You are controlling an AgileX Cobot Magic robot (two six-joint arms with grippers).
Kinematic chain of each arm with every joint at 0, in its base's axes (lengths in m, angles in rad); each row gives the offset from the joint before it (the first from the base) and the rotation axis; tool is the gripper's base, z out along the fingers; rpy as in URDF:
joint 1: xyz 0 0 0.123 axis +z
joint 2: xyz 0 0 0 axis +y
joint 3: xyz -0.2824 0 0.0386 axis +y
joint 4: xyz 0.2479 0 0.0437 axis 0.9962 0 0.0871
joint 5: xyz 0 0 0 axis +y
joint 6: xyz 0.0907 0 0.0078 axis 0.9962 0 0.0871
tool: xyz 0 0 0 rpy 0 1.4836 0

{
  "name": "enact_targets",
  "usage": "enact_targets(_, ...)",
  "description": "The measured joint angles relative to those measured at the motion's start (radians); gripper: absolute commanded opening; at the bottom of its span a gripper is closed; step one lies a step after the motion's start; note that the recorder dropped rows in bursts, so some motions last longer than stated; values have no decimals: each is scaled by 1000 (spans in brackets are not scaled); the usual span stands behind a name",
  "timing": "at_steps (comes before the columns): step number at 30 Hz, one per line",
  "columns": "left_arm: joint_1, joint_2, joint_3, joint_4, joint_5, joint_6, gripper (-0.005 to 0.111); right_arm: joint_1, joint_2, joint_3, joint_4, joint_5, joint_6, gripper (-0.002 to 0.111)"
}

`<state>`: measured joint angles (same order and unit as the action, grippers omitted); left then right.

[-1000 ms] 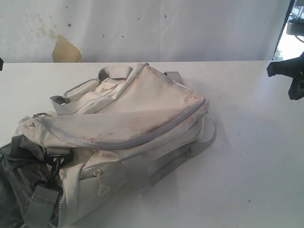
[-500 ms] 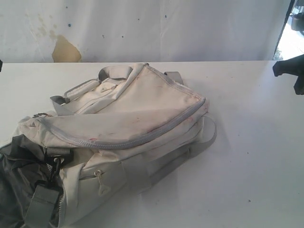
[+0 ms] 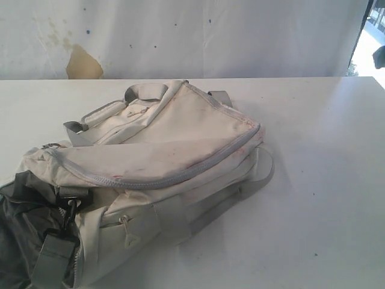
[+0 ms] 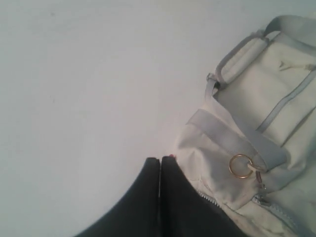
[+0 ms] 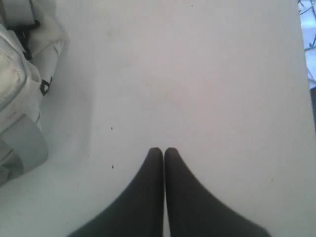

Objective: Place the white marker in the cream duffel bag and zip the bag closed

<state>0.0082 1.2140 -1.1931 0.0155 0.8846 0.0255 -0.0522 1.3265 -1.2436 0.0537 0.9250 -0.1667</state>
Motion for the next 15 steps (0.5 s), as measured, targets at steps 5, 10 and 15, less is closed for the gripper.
enact_targets(5,0,-137,0,8,0,0,0,0,-147,8,0,0,-2,0)
enact_targets(10,0,-285,0,11,12,0,0,0,-289,8,0,11,-2,0)
enact_targets(15,0,-436,0,13,49,0,0,0,-440,8,0,16,-11,0)
